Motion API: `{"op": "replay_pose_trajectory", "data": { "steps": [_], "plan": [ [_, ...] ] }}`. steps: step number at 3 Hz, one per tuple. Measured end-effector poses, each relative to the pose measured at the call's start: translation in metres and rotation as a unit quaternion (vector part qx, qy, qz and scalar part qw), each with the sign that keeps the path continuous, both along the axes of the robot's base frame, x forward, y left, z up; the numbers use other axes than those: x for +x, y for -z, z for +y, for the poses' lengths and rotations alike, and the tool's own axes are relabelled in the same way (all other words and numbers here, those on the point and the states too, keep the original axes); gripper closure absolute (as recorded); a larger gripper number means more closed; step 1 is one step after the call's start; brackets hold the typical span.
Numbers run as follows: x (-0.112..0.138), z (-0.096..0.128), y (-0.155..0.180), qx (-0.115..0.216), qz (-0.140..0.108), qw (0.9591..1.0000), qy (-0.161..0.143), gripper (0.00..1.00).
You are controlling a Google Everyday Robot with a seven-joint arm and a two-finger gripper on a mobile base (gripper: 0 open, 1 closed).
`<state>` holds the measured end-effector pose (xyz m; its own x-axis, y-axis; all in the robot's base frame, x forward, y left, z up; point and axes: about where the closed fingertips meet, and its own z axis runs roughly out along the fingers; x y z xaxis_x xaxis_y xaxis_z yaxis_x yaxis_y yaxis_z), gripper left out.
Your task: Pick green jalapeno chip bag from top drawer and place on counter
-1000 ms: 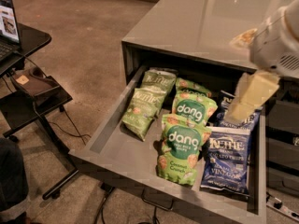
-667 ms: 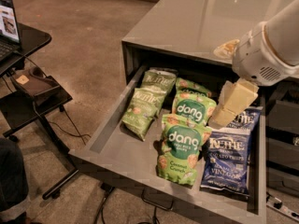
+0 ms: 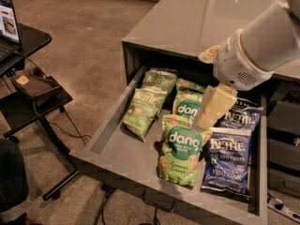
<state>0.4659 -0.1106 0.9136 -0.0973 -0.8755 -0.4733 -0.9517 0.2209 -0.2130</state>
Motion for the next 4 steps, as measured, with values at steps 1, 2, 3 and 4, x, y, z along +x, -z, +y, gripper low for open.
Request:
{"op": "replay_pose_trajectory", "data": {
  "steps": [1, 2, 3, 4],
  "plan": [
    [0.007, 0.035, 0.017, 0.010, 0.007, 0.9999, -0.003, 0.00],
    [0.015, 0.083, 0.036, 0.030, -0.002, 0.9994, 0.018, 0.00],
    [0.025, 0.090, 0.031, 0.045, -0.018, 0.9982, 0.034, 0.00],
    [0.025, 0.090, 0.031, 0.045, -0.018, 0.9982, 0.034, 0.00]
  ]
}}
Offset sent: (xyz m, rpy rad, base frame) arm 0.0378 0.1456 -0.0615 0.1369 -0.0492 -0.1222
